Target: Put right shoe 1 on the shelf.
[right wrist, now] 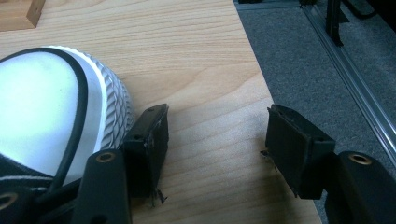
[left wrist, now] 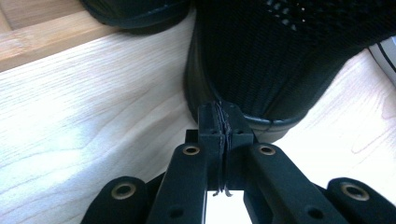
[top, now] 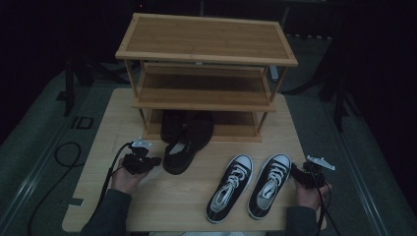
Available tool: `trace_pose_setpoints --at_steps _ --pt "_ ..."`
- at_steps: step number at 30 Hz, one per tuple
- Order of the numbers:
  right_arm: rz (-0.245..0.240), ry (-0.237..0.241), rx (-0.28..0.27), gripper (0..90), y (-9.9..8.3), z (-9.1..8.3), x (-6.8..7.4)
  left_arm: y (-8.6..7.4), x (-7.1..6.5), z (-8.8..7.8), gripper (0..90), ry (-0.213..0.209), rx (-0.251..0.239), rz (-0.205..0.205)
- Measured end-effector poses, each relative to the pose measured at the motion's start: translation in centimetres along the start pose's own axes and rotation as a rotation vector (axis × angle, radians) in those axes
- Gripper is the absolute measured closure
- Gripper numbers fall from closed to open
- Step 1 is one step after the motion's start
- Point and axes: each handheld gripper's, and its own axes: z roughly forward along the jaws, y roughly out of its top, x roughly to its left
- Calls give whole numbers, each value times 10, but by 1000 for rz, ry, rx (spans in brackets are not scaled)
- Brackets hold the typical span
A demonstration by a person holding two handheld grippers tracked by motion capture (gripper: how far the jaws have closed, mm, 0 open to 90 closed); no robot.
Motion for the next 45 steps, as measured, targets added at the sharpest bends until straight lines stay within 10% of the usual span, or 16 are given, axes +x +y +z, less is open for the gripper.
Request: trace_pose_setpoints --at_steps 45 --pt "0 0 0 390 0 0 0 14 -52 33 895 -107 31 115"
